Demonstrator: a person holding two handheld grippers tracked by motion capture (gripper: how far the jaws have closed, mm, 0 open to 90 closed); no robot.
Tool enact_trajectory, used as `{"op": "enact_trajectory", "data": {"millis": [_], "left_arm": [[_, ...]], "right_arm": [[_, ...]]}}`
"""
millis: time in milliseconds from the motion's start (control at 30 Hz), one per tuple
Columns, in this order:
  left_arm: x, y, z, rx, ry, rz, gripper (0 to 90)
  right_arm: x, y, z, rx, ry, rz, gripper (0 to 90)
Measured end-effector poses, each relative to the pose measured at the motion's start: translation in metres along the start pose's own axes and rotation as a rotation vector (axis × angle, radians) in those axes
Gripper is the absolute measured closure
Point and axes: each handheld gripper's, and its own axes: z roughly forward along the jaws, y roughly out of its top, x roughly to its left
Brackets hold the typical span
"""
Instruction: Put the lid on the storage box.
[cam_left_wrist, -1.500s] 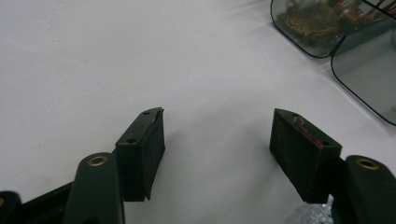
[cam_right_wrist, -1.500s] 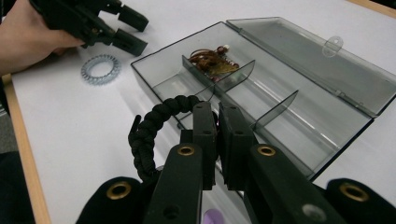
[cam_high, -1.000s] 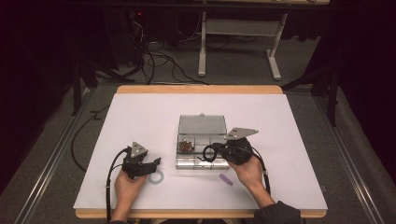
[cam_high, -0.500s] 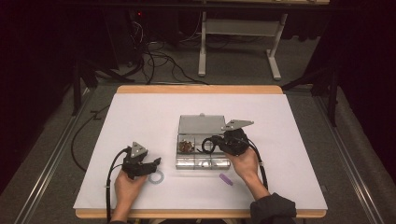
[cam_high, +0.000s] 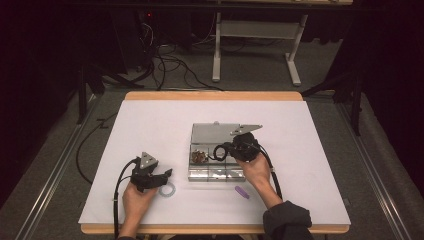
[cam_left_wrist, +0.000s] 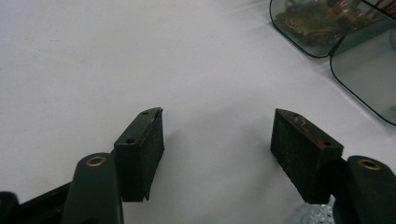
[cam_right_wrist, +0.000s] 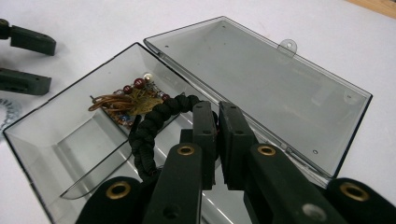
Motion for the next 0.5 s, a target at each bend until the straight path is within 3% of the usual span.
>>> {"op": "enact_trajectory", "data": {"millis": [500], "left_arm": [[0.0, 0.0, 0.0, 0.004, 0.001, 0.004, 34.7]], "right_arm": [[-0.003, -0.001, 0.013, 0.045, -0.047, -0.001, 87.1]]}}
